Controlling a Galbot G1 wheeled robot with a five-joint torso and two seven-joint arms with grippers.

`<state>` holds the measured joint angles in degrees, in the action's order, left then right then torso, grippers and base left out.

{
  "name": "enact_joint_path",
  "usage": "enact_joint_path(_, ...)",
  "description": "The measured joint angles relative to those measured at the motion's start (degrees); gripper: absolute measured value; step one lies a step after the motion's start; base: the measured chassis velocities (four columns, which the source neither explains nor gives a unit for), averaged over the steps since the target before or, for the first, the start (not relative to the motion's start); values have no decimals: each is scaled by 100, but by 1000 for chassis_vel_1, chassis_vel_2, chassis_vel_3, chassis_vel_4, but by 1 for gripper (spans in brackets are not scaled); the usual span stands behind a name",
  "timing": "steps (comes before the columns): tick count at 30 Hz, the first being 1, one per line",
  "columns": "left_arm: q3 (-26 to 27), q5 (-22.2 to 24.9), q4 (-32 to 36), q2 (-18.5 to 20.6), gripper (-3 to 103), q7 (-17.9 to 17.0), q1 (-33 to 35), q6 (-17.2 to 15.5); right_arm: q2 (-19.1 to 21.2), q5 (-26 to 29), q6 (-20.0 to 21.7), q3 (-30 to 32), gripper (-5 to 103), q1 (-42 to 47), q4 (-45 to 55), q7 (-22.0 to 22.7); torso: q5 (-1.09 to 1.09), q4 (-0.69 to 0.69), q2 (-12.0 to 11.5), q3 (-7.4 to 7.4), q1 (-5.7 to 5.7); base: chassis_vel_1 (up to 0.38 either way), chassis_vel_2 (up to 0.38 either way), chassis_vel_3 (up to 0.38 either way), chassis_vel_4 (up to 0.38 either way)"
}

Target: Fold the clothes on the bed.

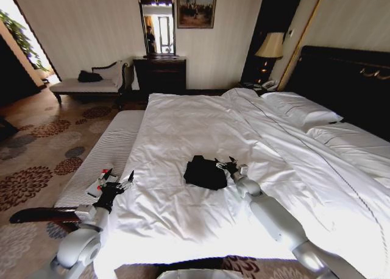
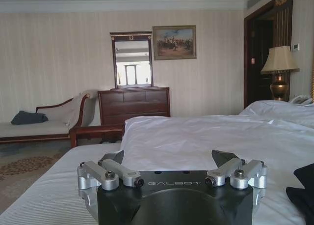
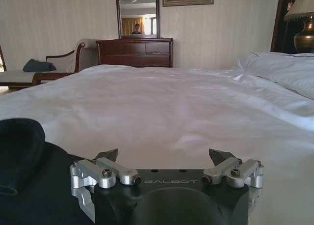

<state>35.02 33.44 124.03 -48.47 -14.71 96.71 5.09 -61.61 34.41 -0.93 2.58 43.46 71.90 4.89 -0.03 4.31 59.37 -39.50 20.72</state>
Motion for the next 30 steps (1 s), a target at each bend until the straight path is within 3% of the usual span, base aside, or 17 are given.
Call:
enact_joint_path(9, 92, 4, 36, 74, 100, -17, 56, -17, -322, -315, -110, -107, 100, -91, -148, -44, -1, -1, 0, 0, 0, 0, 0, 0, 0)
enact_joint_path(30, 181, -12, 72, 27, 100, 0, 198, -8, -621, -595, -28, -676, 100, -375, -142, -69, -1, 1, 0, 0, 0, 0, 0, 0, 0)
